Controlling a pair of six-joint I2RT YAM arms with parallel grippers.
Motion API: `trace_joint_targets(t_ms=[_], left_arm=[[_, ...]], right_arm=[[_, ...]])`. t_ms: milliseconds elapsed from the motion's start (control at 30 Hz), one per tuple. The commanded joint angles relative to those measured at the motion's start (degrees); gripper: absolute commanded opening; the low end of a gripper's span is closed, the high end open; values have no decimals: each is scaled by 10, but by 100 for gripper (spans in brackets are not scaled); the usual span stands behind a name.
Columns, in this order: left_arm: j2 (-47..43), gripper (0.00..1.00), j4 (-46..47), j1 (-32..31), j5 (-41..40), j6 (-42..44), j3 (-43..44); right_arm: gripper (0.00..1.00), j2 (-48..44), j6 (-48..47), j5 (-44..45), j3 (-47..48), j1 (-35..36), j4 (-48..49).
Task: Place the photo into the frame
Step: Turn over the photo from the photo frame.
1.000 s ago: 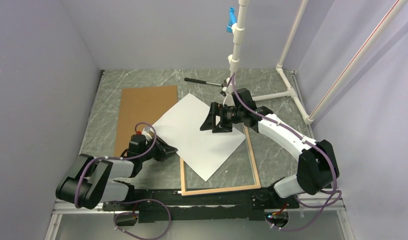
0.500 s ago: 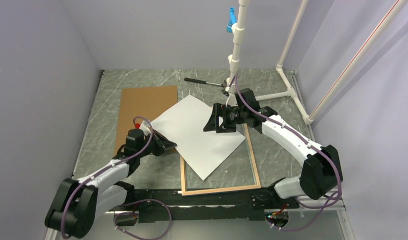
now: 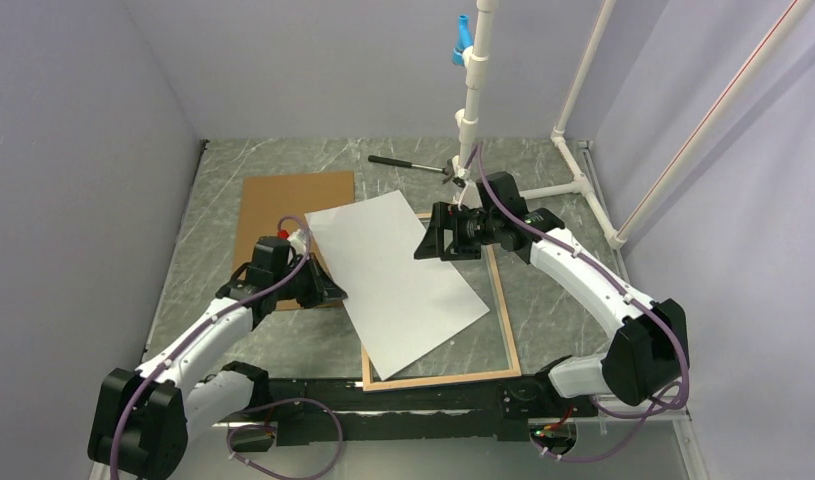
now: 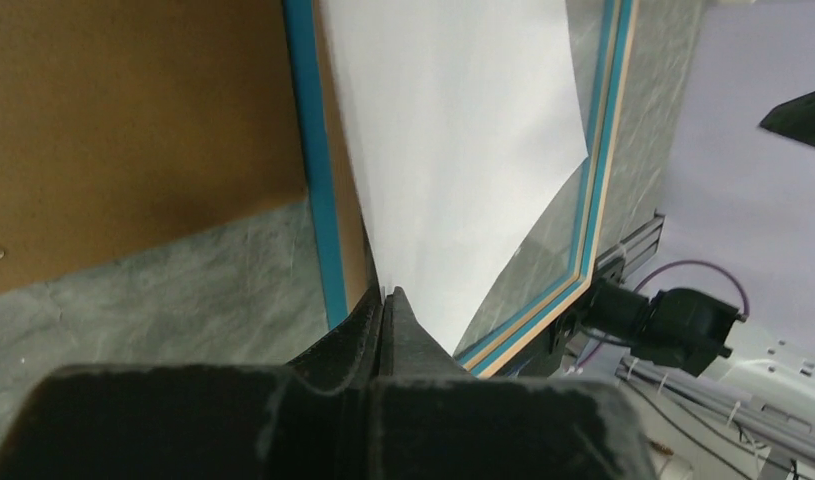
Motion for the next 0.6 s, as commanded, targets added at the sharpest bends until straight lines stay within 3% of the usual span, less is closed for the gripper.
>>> trace_joint_targets(t_ms=[0,267,567], left_arm=[[11,0,-64,-3,41,61,44],[28,0,-77,-3,81,82,53],[82,0,-138,-3,106,149,120]], right_arm=[[85,-25,-16,10,30,-6,-13],[85,-29,-22,10,36,-11,-24],[85,-39,-34,16,45,-21,-42]])
